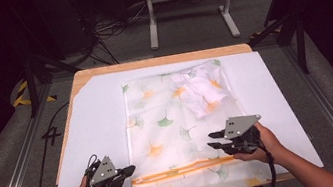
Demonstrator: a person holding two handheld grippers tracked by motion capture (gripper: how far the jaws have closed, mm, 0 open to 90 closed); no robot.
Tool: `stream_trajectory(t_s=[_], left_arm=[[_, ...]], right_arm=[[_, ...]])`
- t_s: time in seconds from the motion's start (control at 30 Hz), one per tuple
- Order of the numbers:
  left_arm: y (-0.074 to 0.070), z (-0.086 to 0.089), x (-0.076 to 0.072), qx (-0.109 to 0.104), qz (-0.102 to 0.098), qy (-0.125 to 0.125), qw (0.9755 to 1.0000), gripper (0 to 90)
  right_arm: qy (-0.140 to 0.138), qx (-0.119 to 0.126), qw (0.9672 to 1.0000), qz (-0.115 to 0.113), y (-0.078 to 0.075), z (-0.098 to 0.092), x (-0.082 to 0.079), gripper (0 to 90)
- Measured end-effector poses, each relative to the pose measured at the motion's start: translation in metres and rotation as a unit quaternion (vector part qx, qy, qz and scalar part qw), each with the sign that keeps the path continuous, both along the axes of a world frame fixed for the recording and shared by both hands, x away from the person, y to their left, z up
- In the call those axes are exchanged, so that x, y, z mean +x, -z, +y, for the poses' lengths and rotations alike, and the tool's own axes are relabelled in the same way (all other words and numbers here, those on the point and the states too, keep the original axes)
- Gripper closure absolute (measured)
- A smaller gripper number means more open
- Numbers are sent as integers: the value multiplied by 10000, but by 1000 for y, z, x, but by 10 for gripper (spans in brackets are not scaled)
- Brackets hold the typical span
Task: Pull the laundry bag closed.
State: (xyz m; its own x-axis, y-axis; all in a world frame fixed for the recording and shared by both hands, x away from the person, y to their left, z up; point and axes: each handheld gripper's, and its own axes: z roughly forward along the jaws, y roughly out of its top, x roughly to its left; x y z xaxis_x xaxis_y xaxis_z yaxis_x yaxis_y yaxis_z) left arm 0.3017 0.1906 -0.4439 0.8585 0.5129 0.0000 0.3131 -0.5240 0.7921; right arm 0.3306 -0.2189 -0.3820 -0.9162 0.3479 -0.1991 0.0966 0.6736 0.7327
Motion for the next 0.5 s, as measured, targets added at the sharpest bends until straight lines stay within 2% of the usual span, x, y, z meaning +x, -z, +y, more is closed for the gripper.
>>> stream_trajectory(t_s=[0.03,0.1,0.13,0.17,0.23,0.3,0.5], left_arm=[[0,0,0,0,0,0,10000,900],[0,-2,2,14,5,22,10000,900],[1,-2,3,14,23,46,10000,900],[1,-3,5,17,24,56,10000,900],[3,-5,7,83,54,54,9999,900],[5,-7,9,148,65,22,9999,896],[12,-6,13,206,185,80,9996,893]], right_arm=[[0,0,10000,0,0,0,0,702],[-194,-55,9998,15,-1,13,-2,730],[-346,-163,9993,35,-2,26,-5,733],[-346,-163,9993,35,-2,26,-5,733],[-612,-302,9977,59,-7,45,-11,732],[-685,-311,9971,105,-10,51,-12,721],[-1141,-590,9916,162,-17,90,-21,726]])
